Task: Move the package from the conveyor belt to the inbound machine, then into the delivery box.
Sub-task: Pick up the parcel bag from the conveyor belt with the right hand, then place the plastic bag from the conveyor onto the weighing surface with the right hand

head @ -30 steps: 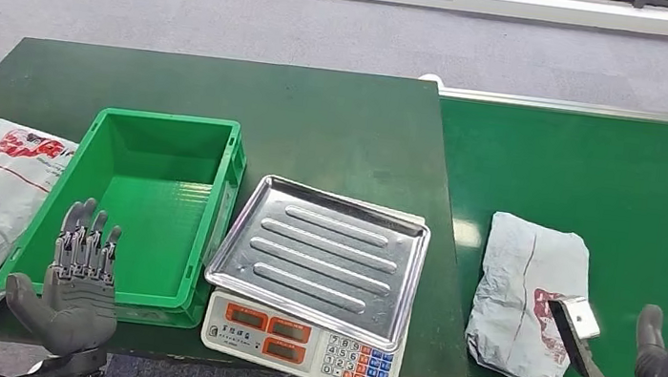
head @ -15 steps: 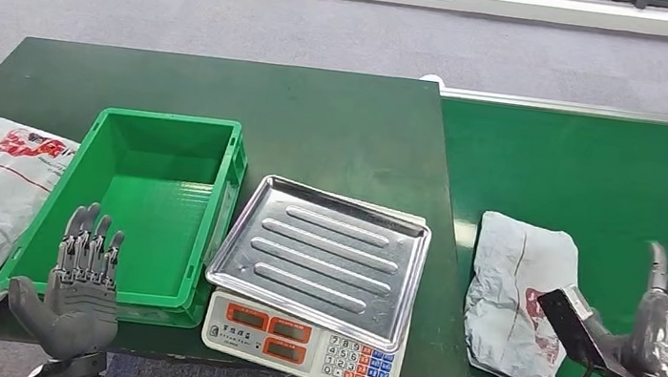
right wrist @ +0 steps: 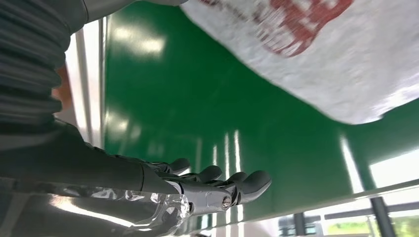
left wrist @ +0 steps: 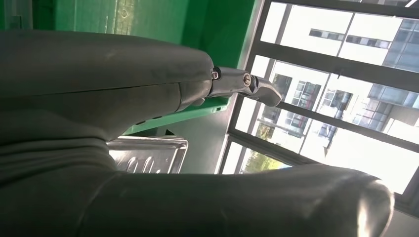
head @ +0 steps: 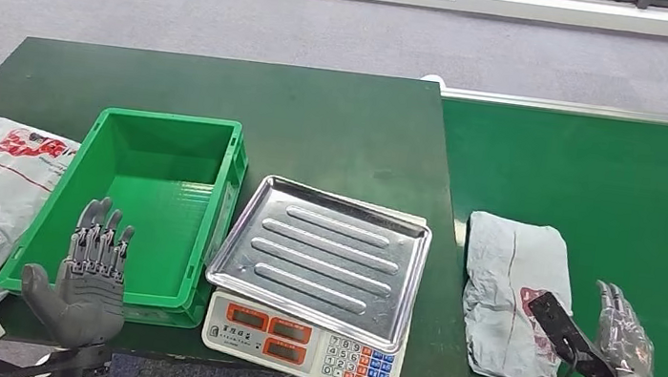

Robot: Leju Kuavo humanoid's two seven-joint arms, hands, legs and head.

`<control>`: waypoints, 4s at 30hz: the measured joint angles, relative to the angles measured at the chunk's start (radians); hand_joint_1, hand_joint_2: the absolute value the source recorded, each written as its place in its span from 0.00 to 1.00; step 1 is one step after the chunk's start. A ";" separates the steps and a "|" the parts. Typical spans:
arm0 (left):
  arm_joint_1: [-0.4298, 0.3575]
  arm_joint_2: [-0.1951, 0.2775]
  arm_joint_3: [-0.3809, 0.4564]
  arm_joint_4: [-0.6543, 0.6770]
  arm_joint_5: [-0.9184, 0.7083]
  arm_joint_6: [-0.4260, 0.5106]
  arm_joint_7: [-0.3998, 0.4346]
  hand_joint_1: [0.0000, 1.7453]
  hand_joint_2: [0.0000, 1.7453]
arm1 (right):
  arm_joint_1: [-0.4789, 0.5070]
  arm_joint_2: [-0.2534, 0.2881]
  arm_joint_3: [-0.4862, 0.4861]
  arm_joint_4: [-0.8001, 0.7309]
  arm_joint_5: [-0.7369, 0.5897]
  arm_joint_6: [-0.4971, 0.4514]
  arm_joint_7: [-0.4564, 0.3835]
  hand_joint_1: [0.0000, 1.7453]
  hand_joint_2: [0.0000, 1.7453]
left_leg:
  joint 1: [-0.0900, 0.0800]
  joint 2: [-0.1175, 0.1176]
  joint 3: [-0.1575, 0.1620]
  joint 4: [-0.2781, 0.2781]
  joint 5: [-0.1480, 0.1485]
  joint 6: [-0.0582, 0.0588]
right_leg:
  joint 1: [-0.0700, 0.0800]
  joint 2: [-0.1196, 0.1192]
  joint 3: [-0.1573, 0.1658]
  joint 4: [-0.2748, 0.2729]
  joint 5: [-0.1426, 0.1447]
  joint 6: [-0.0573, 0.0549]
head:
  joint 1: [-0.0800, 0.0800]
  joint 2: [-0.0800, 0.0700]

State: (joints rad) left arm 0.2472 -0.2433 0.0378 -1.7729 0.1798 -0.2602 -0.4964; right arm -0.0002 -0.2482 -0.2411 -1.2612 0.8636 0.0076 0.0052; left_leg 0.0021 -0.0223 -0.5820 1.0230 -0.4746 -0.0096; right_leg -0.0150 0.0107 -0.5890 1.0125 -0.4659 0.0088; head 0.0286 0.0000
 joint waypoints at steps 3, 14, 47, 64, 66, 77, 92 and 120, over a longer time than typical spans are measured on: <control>0.000 0.000 0.000 0.000 0.000 0.000 0.001 0.00 0.00 | -0.005 -0.003 0.000 0.016 0.021 -0.011 0.016 0.00 1.00 | 0.000 0.000 0.000 0.000 0.000 0.000 | 0.000 0.000 0.000 0.000 0.000 0.000 | 0.000 0.000; -0.001 0.001 0.000 0.003 0.005 0.006 0.005 0.00 0.00 | -0.029 -0.007 0.000 0.061 0.112 -0.035 0.063 0.00 1.00 | 0.000 0.000 0.000 0.000 0.000 0.000 | 0.000 -0.001 0.000 0.000 0.000 0.000 | 0.000 0.000; -0.039 0.012 0.000 0.045 0.022 0.019 0.018 0.00 0.00 | -0.097 0.110 0.085 0.277 0.034 -0.027 -0.084 0.75 1.00 | 0.000 -0.001 0.000 0.000 0.000 0.000 | 0.001 -0.002 0.000 0.000 0.000 0.000 | 0.000 0.000; -0.075 0.022 0.000 0.087 0.068 0.013 0.037 0.00 0.00 | -0.124 0.129 0.196 0.407 0.118 0.005 -0.035 1.00 1.00 | 0.001 0.000 0.006 0.000 0.000 -0.001 | 0.001 0.000 0.006 0.000 -0.001 -0.001 | 0.000 0.000; -0.075 0.022 0.000 0.087 0.072 0.010 0.039 0.00 0.00 | -0.128 0.134 0.204 0.416 0.119 0.012 -0.036 1.00 1.00 | 0.001 0.000 0.007 0.000 -0.001 -0.001 | 0.002 0.000 0.006 0.000 -0.001 -0.001 | 0.000 0.000; -0.038 0.016 0.013 0.057 0.070 0.009 0.035 0.00 0.00 | -0.138 0.162 0.210 0.429 0.072 -0.166 -0.087 1.00 1.00 | 0.002 0.000 0.008 0.000 -0.002 -0.002 | 0.003 0.000 0.008 0.000 -0.002 -0.002 | 0.000 0.000; 0.002 -0.014 0.052 0.021 0.066 -0.016 0.020 0.00 0.00 | 0.072 0.236 0.161 -0.233 0.077 -0.308 -0.142 1.00 1.00 | 0.002 -0.001 0.002 0.000 -0.002 -0.002 | 0.002 -0.003 0.002 0.000 -0.003 -0.002 | 0.000 0.000; -0.087 0.004 -0.003 0.119 0.048 -0.014 0.021 0.00 0.00 | -0.104 0.313 0.330 -0.263 -0.184 -0.295 -0.466 1.00 1.00 | 0.002 0.006 0.006 -0.001 0.000 -0.003 | 0.002 0.006 0.003 0.000 0.000 -0.003 | 0.000 0.000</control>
State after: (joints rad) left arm 0.1600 -0.2390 0.0347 -1.6542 0.2277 -0.2737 -0.4757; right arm -0.1037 0.0647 0.0886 -1.5238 0.6799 -0.2869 -0.4605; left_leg 0.0039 -0.0167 -0.5761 1.0224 -0.4745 -0.0130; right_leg -0.0130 0.0167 -0.5863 1.0129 -0.4659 0.0059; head 0.0282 0.0000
